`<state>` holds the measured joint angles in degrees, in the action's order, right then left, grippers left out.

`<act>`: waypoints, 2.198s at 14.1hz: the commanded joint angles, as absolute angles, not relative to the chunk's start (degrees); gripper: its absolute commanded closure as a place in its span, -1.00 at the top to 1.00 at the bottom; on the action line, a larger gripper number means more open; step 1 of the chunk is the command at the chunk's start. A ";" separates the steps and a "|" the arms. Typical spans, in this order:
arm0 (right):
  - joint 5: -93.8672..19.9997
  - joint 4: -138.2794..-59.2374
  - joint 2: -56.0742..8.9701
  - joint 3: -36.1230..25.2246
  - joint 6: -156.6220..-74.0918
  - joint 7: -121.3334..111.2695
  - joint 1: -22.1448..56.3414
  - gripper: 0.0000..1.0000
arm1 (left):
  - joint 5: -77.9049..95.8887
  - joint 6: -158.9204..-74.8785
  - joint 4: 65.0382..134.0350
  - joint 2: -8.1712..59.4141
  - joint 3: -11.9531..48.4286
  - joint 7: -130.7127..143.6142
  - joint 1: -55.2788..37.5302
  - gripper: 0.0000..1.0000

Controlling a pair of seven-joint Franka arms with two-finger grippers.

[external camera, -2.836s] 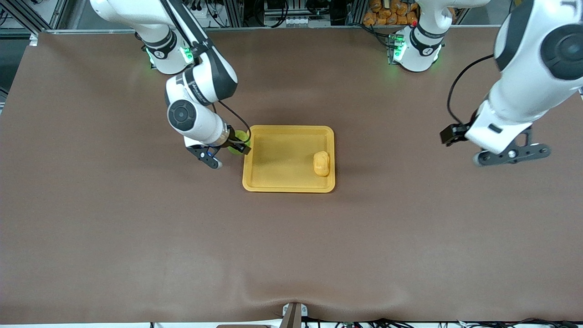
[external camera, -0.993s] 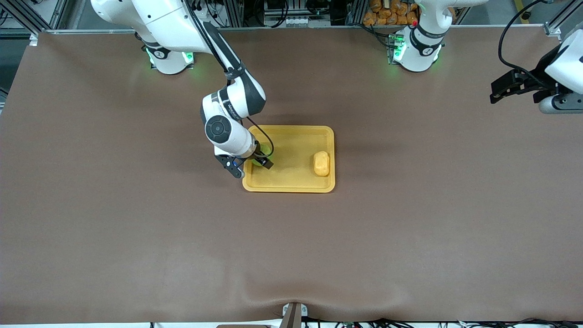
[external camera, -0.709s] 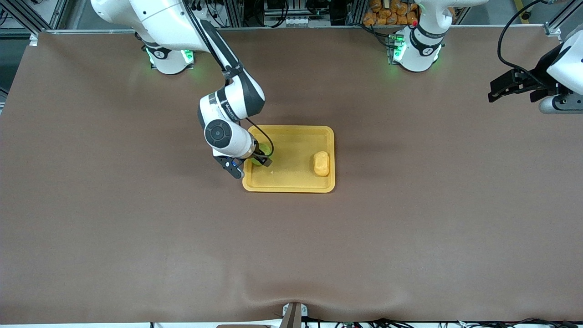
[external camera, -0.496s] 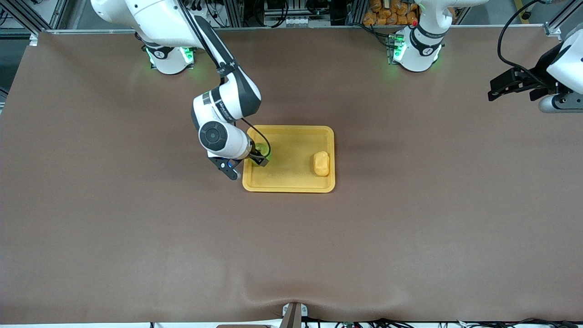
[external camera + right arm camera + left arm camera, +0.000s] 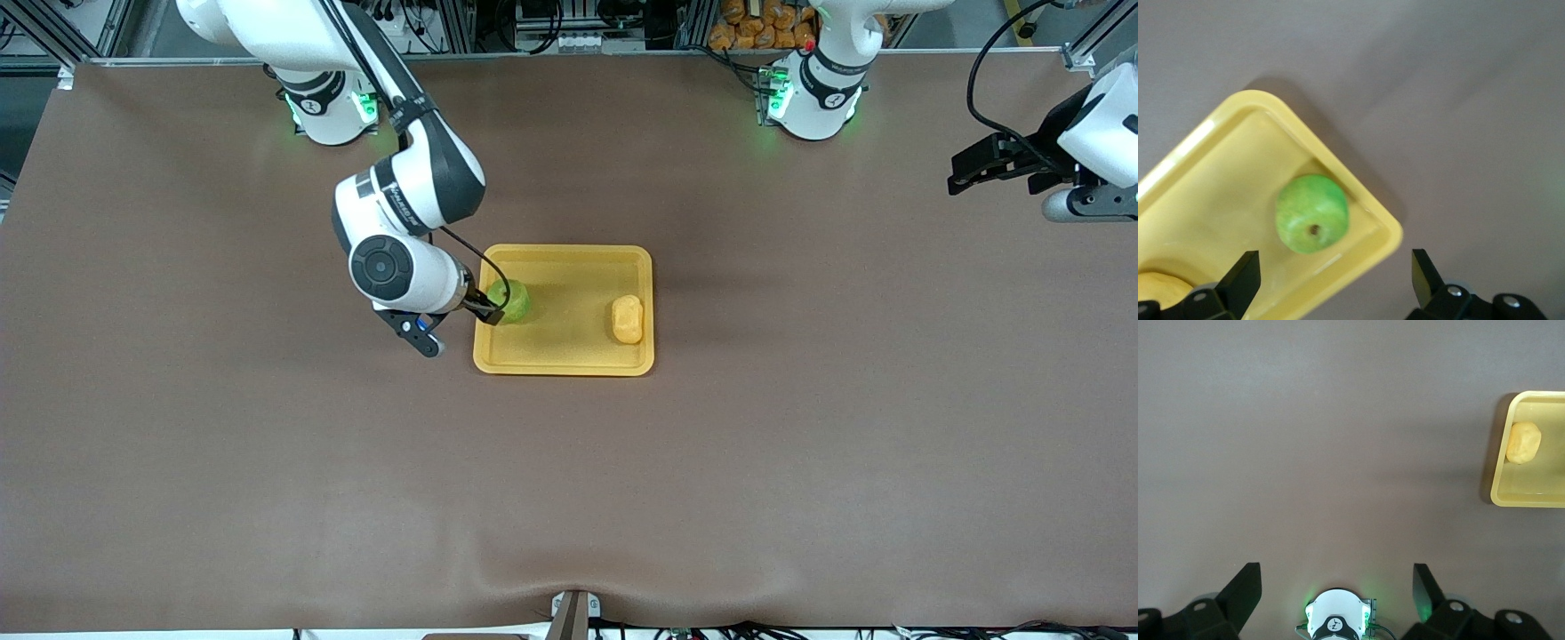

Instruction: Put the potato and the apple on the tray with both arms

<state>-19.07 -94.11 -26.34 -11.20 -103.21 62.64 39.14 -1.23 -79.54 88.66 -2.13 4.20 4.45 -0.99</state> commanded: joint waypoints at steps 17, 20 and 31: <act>-11.95 -78.40 -18.54 -33.47 -81.04 31.33 37.79 1.00 | -0.26 -78.13 89.65 -3.87 4.48 7.82 -1.50 1.00; -11.87 -76.48 -18.54 -39.09 -81.04 15.61 37.88 1.00 | -0.26 -78.13 89.47 -3.87 4.40 7.82 -1.41 1.00; -12.30 -74.71 -18.63 -44.12 -79.45 6.06 34.55 1.00 | -1.14 -78.13 88.07 -3.52 3.87 6.95 -1.32 1.00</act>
<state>-12.86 -75.69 -18.84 -44.30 -80.44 6.48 35.56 -1.23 -78.64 87.93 -2.35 4.22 7.03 -1.41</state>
